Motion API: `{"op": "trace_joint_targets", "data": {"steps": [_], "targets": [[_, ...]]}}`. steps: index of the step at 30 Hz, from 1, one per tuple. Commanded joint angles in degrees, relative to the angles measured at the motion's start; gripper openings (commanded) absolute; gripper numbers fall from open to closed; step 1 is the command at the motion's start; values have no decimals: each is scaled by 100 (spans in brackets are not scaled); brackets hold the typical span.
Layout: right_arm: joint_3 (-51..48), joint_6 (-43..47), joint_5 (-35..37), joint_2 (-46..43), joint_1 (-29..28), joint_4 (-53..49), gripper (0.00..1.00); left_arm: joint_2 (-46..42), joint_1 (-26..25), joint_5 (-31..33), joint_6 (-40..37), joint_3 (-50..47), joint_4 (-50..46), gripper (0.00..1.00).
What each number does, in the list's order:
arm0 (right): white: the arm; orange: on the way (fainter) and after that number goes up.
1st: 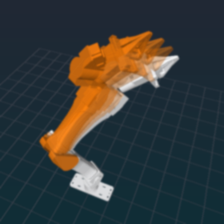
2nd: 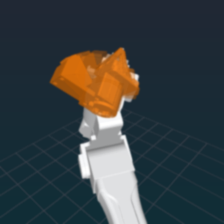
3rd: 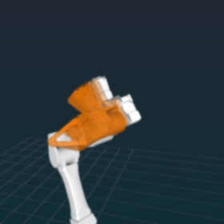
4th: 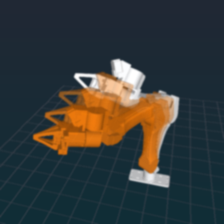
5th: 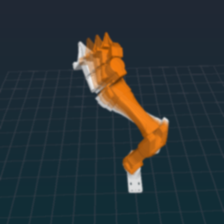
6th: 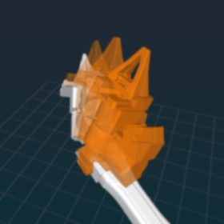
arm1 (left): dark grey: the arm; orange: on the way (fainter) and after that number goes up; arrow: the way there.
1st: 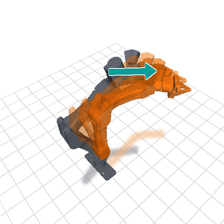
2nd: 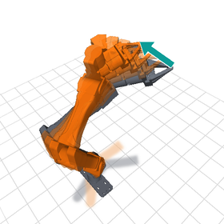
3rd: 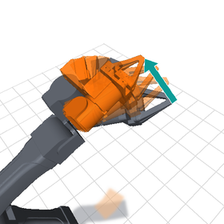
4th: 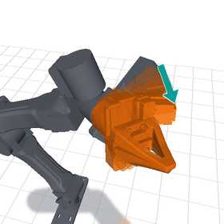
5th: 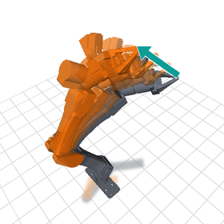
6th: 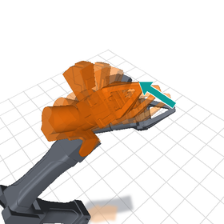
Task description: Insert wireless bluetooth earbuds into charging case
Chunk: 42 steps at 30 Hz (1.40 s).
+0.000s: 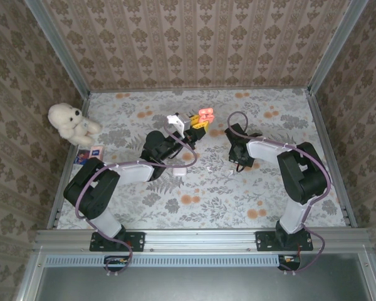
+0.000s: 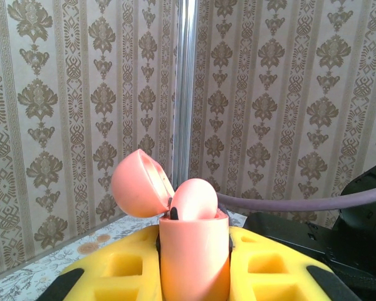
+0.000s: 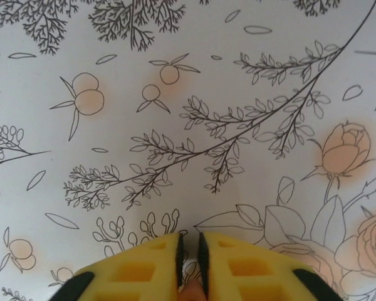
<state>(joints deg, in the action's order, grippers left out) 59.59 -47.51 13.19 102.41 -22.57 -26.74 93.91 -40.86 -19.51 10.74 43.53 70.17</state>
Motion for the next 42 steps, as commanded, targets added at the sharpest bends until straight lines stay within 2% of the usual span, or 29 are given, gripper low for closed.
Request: {"op": "trace_joint_targets", "data": {"steps": [1, 4, 6, 9, 12, 19, 31, 42], "targets": [[-182, -364, 282, -142, 42, -79, 28, -116, -41, -71, 90, 103, 296, 0], [-361, -343, 301, -511, 51, 8, 34, -116, -45, -71, 81, 97, 295, 0], [-473, -216, 292, -806, 51, 56, 42, -118, -44, -67, 77, 103, 295, 0], [-560, 293, 151, -1158, 55, 70, 53, -110, -36, -71, 73, 111, 295, 0], [-510, 885, -31, -1245, 67, -95, 57, -100, -27, -80, 70, 129, 296, 0], [-409, 1504, -226, -1096, 58, -624, 57, -71, -33, -123, 95, 155, 296, 0], [-337, 1457, 49, -651, 50, -1153, 56, 14, -30, -132, 147, 269, 296, 0], [-6, 1280, 339, -165, 135, -1234, 52, 15, -36, -123, 152, 288, 292, 0]]}}
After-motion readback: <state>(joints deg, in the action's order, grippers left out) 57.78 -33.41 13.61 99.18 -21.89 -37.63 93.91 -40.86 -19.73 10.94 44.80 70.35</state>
